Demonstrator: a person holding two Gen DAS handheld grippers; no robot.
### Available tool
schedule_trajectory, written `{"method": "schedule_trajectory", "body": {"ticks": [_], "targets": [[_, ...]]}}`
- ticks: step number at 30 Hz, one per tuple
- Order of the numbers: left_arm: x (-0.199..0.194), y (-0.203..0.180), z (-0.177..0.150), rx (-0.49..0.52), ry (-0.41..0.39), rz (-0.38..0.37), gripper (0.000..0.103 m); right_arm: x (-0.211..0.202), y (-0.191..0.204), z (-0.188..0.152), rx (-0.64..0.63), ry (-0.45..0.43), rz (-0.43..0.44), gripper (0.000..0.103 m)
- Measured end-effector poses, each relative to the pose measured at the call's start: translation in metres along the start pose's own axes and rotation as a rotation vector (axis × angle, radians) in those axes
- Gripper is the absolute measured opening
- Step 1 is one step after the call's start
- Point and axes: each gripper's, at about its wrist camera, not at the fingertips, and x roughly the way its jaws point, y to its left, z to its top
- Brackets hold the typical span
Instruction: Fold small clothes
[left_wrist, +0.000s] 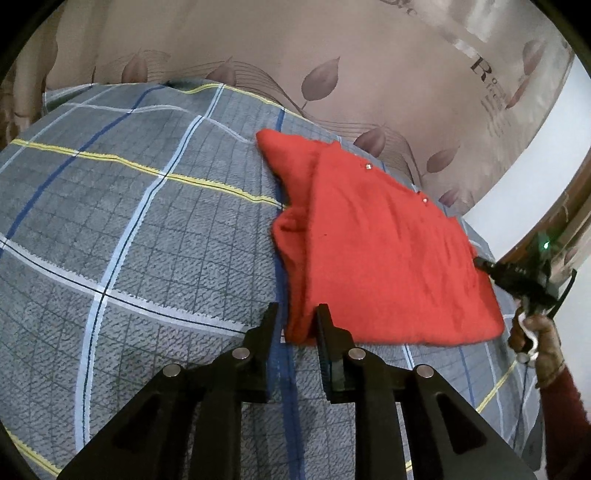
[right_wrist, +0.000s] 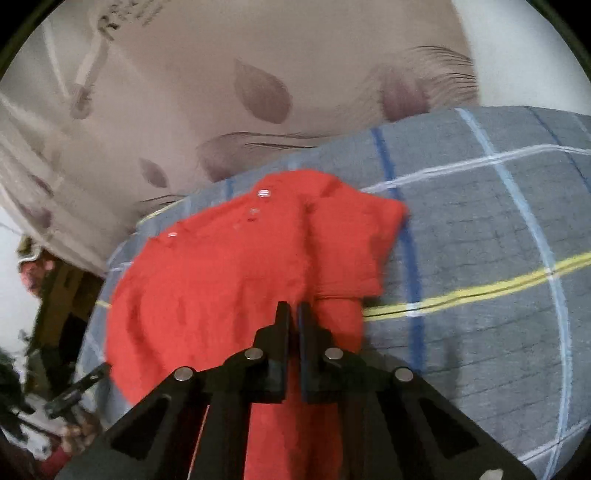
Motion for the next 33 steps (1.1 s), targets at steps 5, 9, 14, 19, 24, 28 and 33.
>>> {"method": "schedule_trajectory", "body": {"ticks": [5,9,14,19,24,28,33], "targets": [[-0.001,0.001,0.000,-0.001,0.000,0.000,0.021,-0.003,-0.027,-0.010,0.080,-0.017,0.029,0.003],[-0.001,0.001,0.000,-0.003,0.000,0.000,0.021,-0.018,-0.021,-0.004,0.077,-0.070,0.055,0.010],[-0.001,0.001,0.000,-0.007,-0.001,-0.002,0.022,-0.017,0.000,0.019,-0.009,-0.090,0.027,0.020],[-0.001,0.000,0.000,-0.009,-0.003,-0.001,0.024,0.021,0.016,0.037,-0.073,-0.005,0.002,0.027],[0.000,0.001,0.000,-0.013,-0.003,-0.007,0.025,0.032,0.004,0.035,-0.026,-0.009,-0.021,0.004],[-0.001,0.001,0.000,-0.018,-0.005,-0.009,0.026,0.022,-0.015,0.030,0.007,-0.052,-0.028,0.004],[-0.002,0.000,0.000,-0.019,-0.006,-0.011,0.027,0.030,-0.014,0.032,0.000,-0.042,-0.018,0.006]]}}
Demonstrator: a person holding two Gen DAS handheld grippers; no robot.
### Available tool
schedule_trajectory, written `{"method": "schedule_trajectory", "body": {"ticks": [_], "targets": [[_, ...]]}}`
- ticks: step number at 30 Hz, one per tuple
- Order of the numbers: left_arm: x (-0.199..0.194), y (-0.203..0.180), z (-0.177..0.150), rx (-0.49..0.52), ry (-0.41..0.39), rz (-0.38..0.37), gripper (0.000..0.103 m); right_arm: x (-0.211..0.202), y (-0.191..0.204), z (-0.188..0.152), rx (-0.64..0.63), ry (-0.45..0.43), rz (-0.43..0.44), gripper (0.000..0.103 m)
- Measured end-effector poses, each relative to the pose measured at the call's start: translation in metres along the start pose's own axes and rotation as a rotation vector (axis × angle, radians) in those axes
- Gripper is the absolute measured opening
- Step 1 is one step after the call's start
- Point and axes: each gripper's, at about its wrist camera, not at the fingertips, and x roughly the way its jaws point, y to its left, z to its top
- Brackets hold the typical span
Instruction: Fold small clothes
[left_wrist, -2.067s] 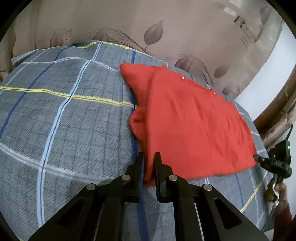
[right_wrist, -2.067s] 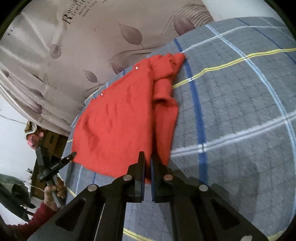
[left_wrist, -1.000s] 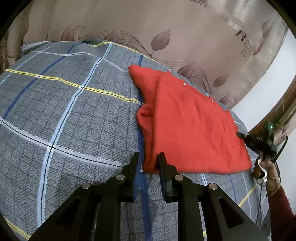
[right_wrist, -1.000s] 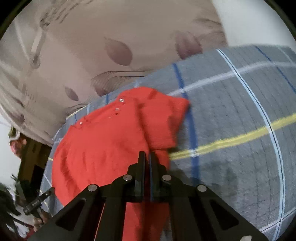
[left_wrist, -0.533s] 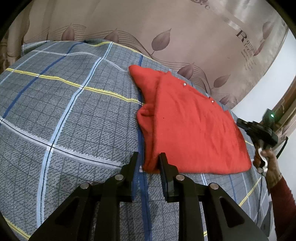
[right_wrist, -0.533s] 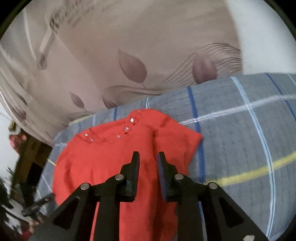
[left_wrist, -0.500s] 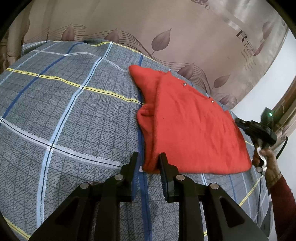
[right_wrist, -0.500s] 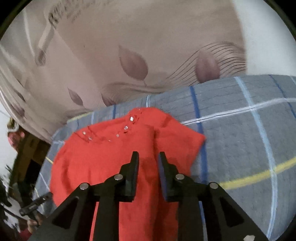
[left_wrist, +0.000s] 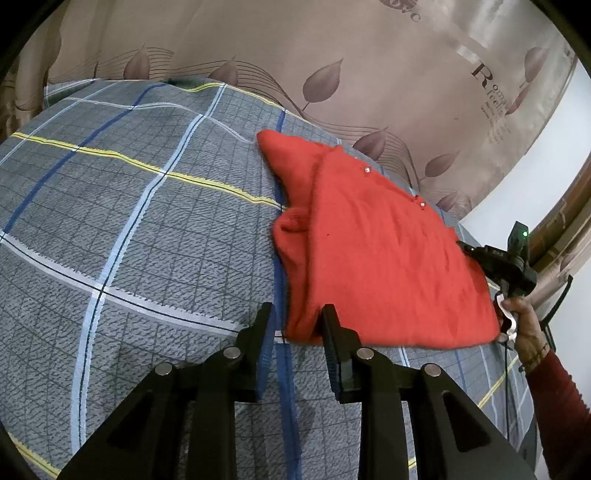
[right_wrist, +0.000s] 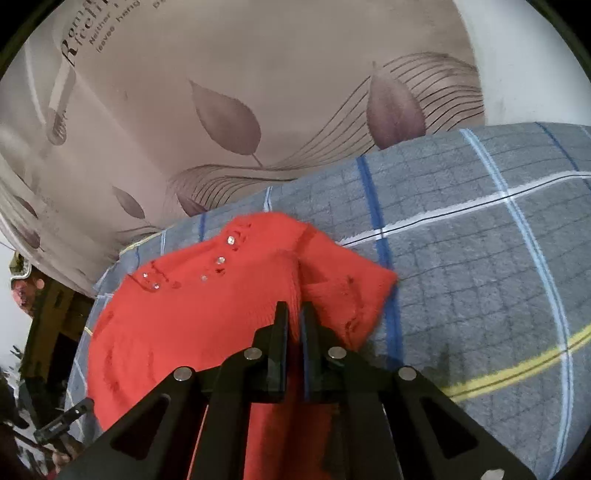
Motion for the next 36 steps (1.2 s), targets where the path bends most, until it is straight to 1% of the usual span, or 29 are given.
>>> {"method": "schedule_trajectory", "body": {"ticks": [3,5,7,10,11,13,14,15,17,18,19,20,21,23,24,25,26,27,28,29,30,31,33,36], "targets": [[0.000,0.000,0.000,0.000,0.000,0.000,0.028,-0.002,0.001,0.000,-0.002,-0.005,-0.011,0.007],[0.000,0.000,0.001,-0.002,0.000,-0.002,0.028,-0.006,0.002,0.000,0.006,-0.017,-0.009,0.012],[0.000,0.000,0.000,-0.003,-0.001,-0.005,0.029,-0.015,0.002,0.001,0.021,-0.049,-0.022,0.022],[0.000,0.000,0.000,-0.003,-0.003,-0.004,0.031,-0.037,0.014,0.002,-0.013,-0.131,-0.036,0.022],[-0.001,0.000,0.000,-0.003,-0.004,-0.004,0.032,-0.045,0.024,0.002,-0.054,-0.151,-0.037,0.022],[-0.001,-0.001,0.000,0.002,-0.006,0.002,0.033,-0.047,0.044,0.003,-0.140,-0.139,-0.053,0.022],[-0.001,-0.003,0.000,0.005,-0.007,0.005,0.034,-0.042,0.057,0.001,-0.206,-0.113,-0.079,0.022],[-0.001,-0.004,0.000,0.009,-0.008,0.010,0.036,-0.036,0.065,0.000,-0.245,-0.091,-0.109,0.022],[-0.002,-0.006,0.000,0.017,-0.013,0.024,0.040,-0.019,0.071,-0.005,-0.284,-0.027,-0.150,0.021],[-0.002,-0.008,0.000,0.024,-0.017,0.034,0.043,-0.005,0.069,-0.008,-0.289,0.021,-0.193,0.021],[-0.002,-0.009,0.000,0.028,-0.019,0.042,0.046,0.004,0.065,-0.011,-0.287,0.058,-0.215,0.021],[-0.003,-0.011,0.000,0.034,-0.021,0.051,0.048,0.010,0.062,-0.014,-0.281,0.065,-0.199,0.021],[-0.003,-0.012,0.000,0.040,-0.023,0.061,0.051,0.006,0.060,-0.013,-0.263,0.037,-0.186,0.021],[-0.003,-0.014,-0.001,0.053,-0.030,0.089,0.057,-0.001,0.057,-0.012,-0.205,0.031,-0.164,0.022],[-0.004,-0.016,-0.001,0.060,-0.038,0.116,0.062,-0.012,0.056,-0.013,-0.179,-0.005,-0.150,0.024],[-0.005,-0.018,-0.002,0.068,-0.043,0.138,0.067,-0.024,0.055,-0.017,-0.161,-0.046,-0.144,0.030],[-0.005,-0.019,-0.003,0.074,-0.047,0.156,0.069,-0.037,0.056,-0.023,-0.147,-0.087,-0.133,0.036],[-0.006,-0.021,-0.003,0.079,-0.054,0.185,0.072,-0.050,0.056,-0.033,-0.138,-0.123,-0.128,0.053],[-0.007,-0.020,-0.004,0.081,-0.058,0.201,0.073,-0.059,0.057,-0.041,-0.140,-0.145,-0.143,0.071],[-0.007,-0.021,-0.004,0.085,-0.061,0.215,0.074,-0.066,0.057,-0.050,-0.147,-0.165,-0.174,0.076],[-0.007,-0.022,-0.005,0.088,-0.064,0.227,0.074,-0.073,0.060,-0.063,-0.168,-0.181,-0.217,0.077],[-0.008,-0.023,-0.005,0.093,-0.067,0.239,0.074,-0.074,0.061,-0.070,-0.184,-0.177,-0.245,0.077],[-0.008,-0.024,-0.006,0.100,-0.068,0.263,0.075,-0.076,0.060,-0.084,-0.215,-0.154,-0.314,0.077],[-0.008,-0.027,-0.007,0.116,-0.071,0.300,0.075,-0.073,0.057,-0.096,-0.246,-0.124,-0.381,0.077]]}}
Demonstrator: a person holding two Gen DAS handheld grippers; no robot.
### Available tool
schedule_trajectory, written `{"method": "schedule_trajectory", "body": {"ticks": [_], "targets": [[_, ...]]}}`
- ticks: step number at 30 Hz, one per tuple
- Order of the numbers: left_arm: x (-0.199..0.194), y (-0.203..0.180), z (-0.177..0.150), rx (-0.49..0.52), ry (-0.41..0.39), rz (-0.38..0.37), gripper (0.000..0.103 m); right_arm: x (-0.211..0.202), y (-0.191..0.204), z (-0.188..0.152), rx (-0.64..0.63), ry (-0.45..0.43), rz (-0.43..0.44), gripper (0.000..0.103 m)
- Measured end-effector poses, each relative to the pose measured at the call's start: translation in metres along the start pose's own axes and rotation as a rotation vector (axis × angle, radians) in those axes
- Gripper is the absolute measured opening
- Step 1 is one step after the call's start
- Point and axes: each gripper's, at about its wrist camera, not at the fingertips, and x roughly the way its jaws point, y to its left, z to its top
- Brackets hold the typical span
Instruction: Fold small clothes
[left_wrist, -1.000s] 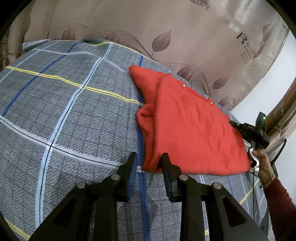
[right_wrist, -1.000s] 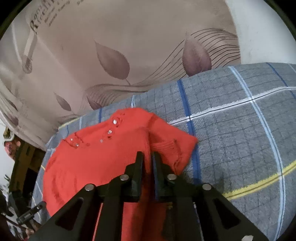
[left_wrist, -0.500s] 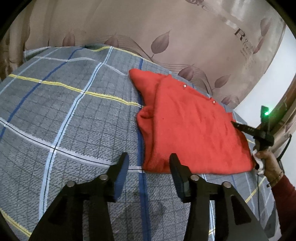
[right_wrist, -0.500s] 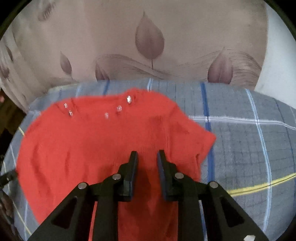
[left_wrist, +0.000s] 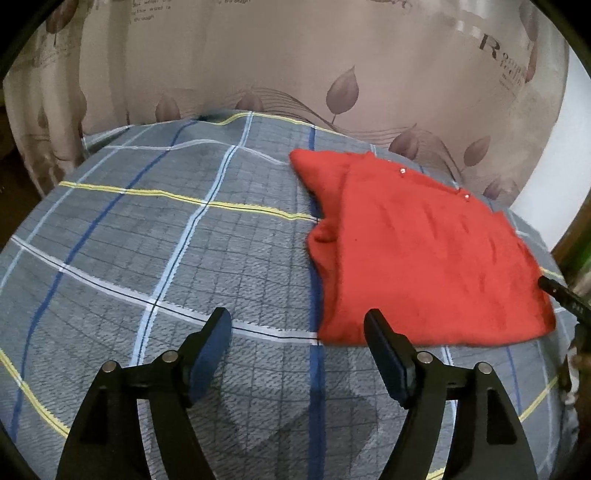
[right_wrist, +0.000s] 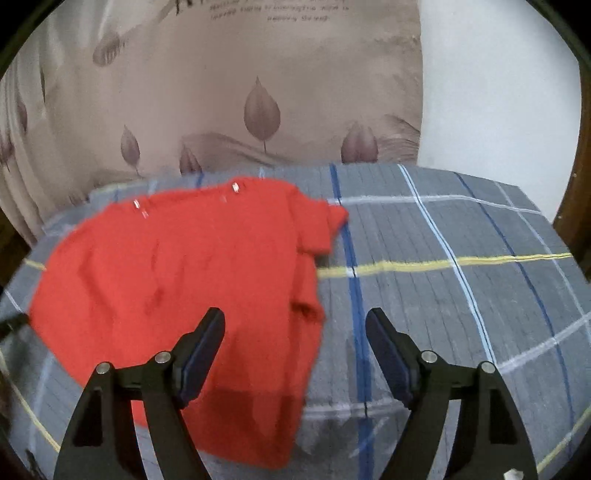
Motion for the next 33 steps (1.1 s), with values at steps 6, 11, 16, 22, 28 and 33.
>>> {"method": "schedule_trajectory", "body": {"ticks": [6,11,16,22,28,33], "targets": [[-0.005,-0.006,-0.001,0.031,-0.030,0.061,0.084,0.006,0.021,-0.006,-0.112,0.017,-0.091,0.103],[-0.005,-0.007,-0.001,0.040,-0.033,0.083,0.086,0.003,0.017,-0.006,-0.088,0.017,-0.111,0.103],[-0.006,-0.007,-0.001,0.040,-0.036,0.100,0.087,0.003,0.019,-0.009,-0.097,0.038,-0.113,0.103],[-0.008,-0.006,0.001,0.043,-0.049,0.064,0.087,-0.007,0.011,-0.009,-0.049,-0.012,-0.104,0.103],[-0.013,-0.006,0.011,0.043,-0.113,0.013,0.087,-0.021,0.004,-0.008,-0.012,-0.081,-0.115,0.103],[-0.009,-0.020,0.019,0.120,-0.124,0.074,0.087,-0.023,0.024,-0.010,-0.100,-0.096,-0.169,0.103]]}}
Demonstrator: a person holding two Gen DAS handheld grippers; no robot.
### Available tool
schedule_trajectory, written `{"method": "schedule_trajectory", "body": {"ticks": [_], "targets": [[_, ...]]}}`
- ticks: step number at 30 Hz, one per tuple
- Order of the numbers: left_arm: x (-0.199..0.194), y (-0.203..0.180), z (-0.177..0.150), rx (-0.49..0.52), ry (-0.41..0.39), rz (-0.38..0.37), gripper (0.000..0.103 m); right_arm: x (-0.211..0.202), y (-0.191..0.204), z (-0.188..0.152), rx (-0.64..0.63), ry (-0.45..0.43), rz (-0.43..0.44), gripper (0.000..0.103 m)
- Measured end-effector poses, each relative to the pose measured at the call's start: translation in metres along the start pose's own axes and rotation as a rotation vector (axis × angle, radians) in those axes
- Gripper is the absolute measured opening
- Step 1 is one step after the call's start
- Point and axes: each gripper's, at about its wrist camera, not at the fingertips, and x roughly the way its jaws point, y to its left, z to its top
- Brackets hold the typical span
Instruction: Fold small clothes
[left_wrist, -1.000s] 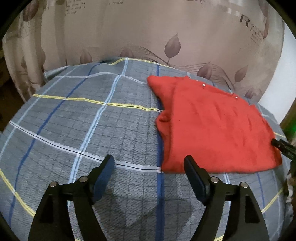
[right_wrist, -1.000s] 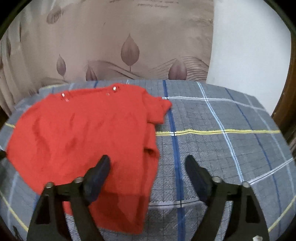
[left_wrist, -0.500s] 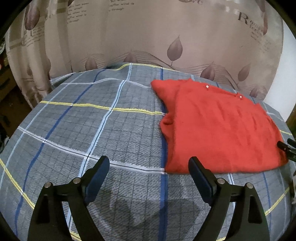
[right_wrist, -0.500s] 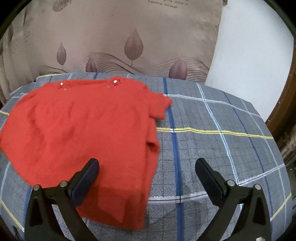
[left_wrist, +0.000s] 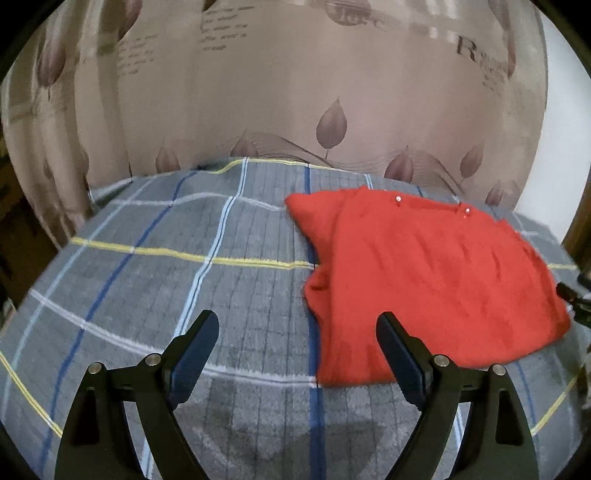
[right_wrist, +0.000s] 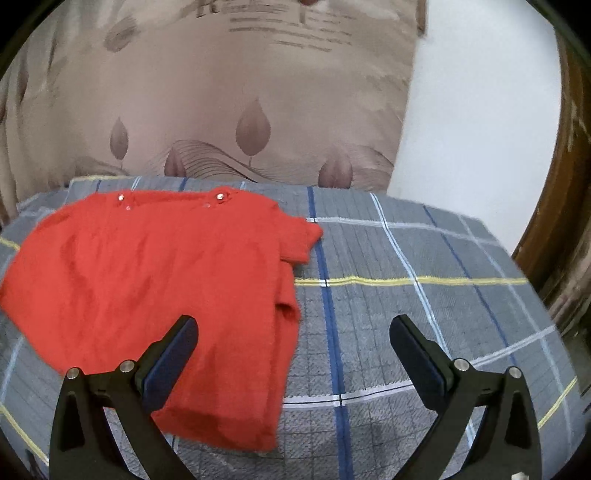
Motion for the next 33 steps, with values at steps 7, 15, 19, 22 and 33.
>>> {"method": "schedule_trajectory", "body": {"ticks": [7,15,19,22,33], "targets": [[0.010,-0.013,0.006,0.065,0.008,0.012,0.087,-0.011,0.010,0.000,-0.052,-0.054,-0.033,0.103],[0.023,-0.018,0.020,0.094,0.004,0.027,0.087,-0.013,0.004,0.000,-0.018,-0.062,-0.018,0.103],[0.033,-0.021,0.026,0.123,0.017,0.020,0.087,-0.013,0.005,-0.001,-0.018,-0.058,-0.017,0.103],[0.042,-0.020,0.033,0.139,0.059,-0.108,0.087,-0.012,0.003,-0.001,-0.012,-0.050,-0.010,0.103],[0.105,0.020,0.058,-0.076,0.306,-0.517,0.055,-0.009,-0.002,-0.002,0.011,-0.039,0.013,0.103]]}}
